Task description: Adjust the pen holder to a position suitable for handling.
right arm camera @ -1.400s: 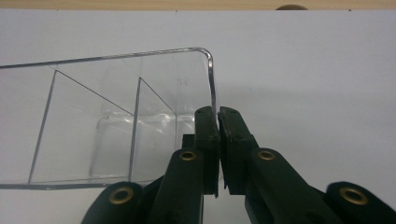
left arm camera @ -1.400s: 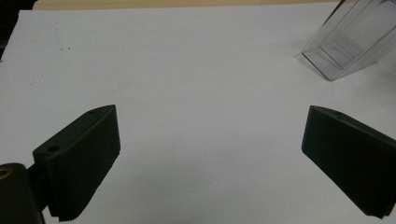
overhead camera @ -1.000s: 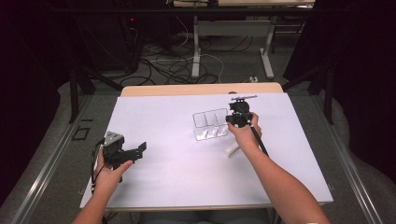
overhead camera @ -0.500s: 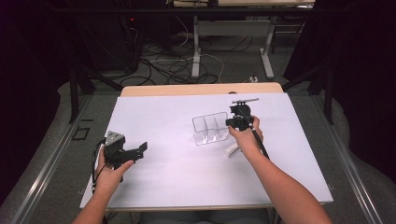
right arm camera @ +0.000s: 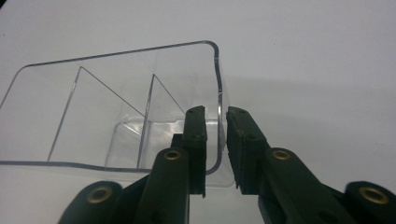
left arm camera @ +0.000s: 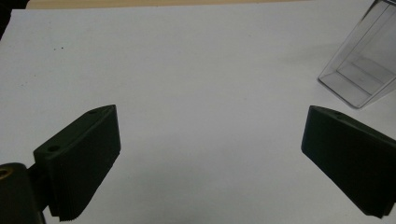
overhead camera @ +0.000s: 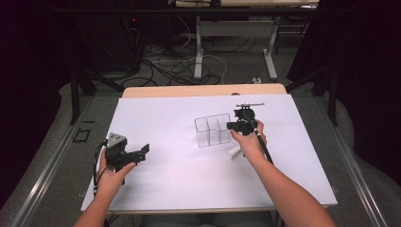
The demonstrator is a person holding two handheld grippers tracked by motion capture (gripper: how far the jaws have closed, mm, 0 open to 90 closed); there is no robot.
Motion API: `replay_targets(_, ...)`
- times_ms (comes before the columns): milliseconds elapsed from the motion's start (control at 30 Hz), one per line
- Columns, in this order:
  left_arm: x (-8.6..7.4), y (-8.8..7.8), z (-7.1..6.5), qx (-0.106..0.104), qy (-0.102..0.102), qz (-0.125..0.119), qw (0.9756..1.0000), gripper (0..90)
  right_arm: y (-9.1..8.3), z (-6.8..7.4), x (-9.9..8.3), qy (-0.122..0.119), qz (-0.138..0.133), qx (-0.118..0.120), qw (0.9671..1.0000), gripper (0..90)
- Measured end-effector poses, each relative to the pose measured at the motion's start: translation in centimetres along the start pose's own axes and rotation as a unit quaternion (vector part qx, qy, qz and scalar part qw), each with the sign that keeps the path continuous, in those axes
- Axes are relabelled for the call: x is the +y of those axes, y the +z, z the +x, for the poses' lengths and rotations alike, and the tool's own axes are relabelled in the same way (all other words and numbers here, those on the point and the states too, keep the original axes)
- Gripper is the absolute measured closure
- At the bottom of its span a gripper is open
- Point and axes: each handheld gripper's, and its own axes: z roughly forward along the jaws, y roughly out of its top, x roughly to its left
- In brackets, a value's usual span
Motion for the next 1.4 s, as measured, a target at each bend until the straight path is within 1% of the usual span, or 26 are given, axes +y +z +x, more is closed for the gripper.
replay_targets(100, 0.0, 0.0, -0.1, 0.0, 0.0, -0.002, 1.0, 4.7, -0.1, 0.2, -0.1, 0.006, -0.001, 0.005, 1.0, 73.2)
replay_targets(133, 0.0, 0.0, -0.1, 0.0, 0.0, -0.001, 1.0, 4.7, -0.2, 0.1, -0.2, 0.003, 0.001, 0.012, 0.9999, 72.4)
replay_targets(200, 0.0, 0.1, -0.1, 0.0, 0.0, -0.001, 1.0, 4.7, -0.3, 0.3, -0.5, 0.003, -0.004, 0.015, 0.9999, 70.6)
replay_targets(233, 0.0, 0.1, -0.1, 0.0, 0.0, 0.0, 1.0, 4.7, -0.5, 0.4, -0.8, 0.004, -0.003, 0.027, 0.9996, 69.6)
replay_targets(300, 0.0, 0.1, -0.1, 0.0, 0.0, 0.001, 1.0, 4.7, -0.6, 0.5, -0.9, 0.007, -0.003, 0.029, 0.9995, 69.4)
replay_targets(367, 0.0, 0.1, -0.2, 0.0, 0.0, 0.001, 1.0, 4.8, -0.7, 0.6, -1.1, 0.001, -0.006, 0.035, 0.9994, 69.2)
replay_targets(400, 0.0, 0.1, -0.2, 0.0, 0.001, 0.001, 1.0, 4.8, -0.8, 0.8, -1.3, 0.006, -0.007, 0.041, 0.9991, 68.7)
replay_targets(500, 0.0, 0.1, -0.2, 0.0, 0.001, 0.0, 1.0, 4.8, -0.8, 0.9, -1.5, 0.006, -0.006, 0.044, 0.999, 68.5)
replay_targets(533, 0.0, 0.1, -0.2, 0.0, 0.001, 0.001, 1.0, 4.8, -0.9, 0.9, -1.5, 0.003, -0.007, 0.046, 0.9989, 68.5)
replay_targets(600, 0.0, 0.1, -0.2, 0.0, 0.001, 0.001, 1.0, 4.9, -0.9, 0.9, -1.6, 0.006, -0.007, 0.047, 0.9989, 68.3)
replay_targets(733, 0.0, 0.0, -0.2, 0.0, 0.001, 0.001, 1.0, 4.9, -0.9, 0.9, -1.6, 0.008, -0.004, 0.057, 0.9983, 67.1)
replay_targets(800, 0.0, 0.0, -0.2, 0.001, 0.001, 0.001, 1.0, 4.9, -0.9, 0.8, -1.6, 0.005, -0.007, 0.065, 0.9979, 65.0)
replay_targets(833, 0.0, 0.0, -0.1, 0.001, 0.001, 0.0, 1.0, 4.9, -0.9, 0.6, -1.6, 0.0, -0.011, 0.071, 0.9974, 63.8)
replay_targets(900, 0.0, 0.0, -0.1, 0.002, 0.0, 0.001, 1.0, 4.9, -1.0, 0.5, -1.6, 0.003, -0.014, 0.083, 0.9965, 60.5)
replay_targets(933, 0.0, 0.0, -0.1, 0.003, 0.0, 0.001, 1.0, 4.9, -1.1, 0.3, -1.6, -0.004, -0.02, 0.087, 0.996, 59.5)
replay_targets(967, -0.1, 0.0, -0.1, 0.003, 0.0, 0.0, 1.0, 4.9, -1.2, 0.2, -1.6, -0.004, -0.027, 0.087, 0.9958, 57.9)
replay_targets(1000, -0.1, 0.0, -0.1, 0.003, -0.001, 0.001, 1.0, 4.9, -1.3, 0.0, -1.6, -0.011, -0.032, 0.092, 0.9952, 57.2)
replay_targets(1033, -0.1, 0.0, -0.1, 0.003, 0.0, 0.001, 1.0, 4.9, -1.5, -0.1, -1.6, -0.01, -0.032, 0.091, 0.9952, 56.6)
replay_targets(1100, -0.1, -0.1, -0.1, 0.004, -0.001, 0.003, 1.0, 5.0, -1.7, -0.4, -1.5, -0.016, -0.04, 0.094, 0.9946, 54.9)
replay_targets(1133, -0.1, -0.1, -0.1, 0.004, -0.002, 0.002, 1.0, 5.0, -1.7, -0.6, -1.5, -0.022, -0.049, 0.097, 0.9939, 53.2)
replay_targets(1167, -0.1, -0.1, -0.1, 0.004, -0.002, 0.002, 1.0, 5.0, -2.0, -0.6, -1.5, -0.023, -0.05, 0.101, 0.9934, 51.8)
replay_targets(1233, -0.1, -0.1, -0.1, 0.004, -0.002, 0.001, 1.0, 5.0, -2.3, -0.9, -1.6, -0.035, -0.06, 0.104, 0.9921, 50.5)
replay_targets(1333, -0.1, 0.0, -0.1, 0.005, -0.002, 0.002, 1.0, 5.0, -2.9, -1.3, -1.7, -0.045, -0.07, 0.109, 0.9906, 45.8)
replay_targets(1367, -0.1, 0.0, -0.1, 0.005, -0.001, 0.001, 1.0, 5.0, -3.0, -1.6, -1.8, -0.054, -0.076, 0.111, 0.9895, 44.2)
replay_targets(1400, -0.1, 0.0, -0.1, 0.005, -0.001, 0.001, 1.0, 5.0, -3.1, -1.7, -1.8, -0.061, -0.075, 0.112, 0.989, 43.1)
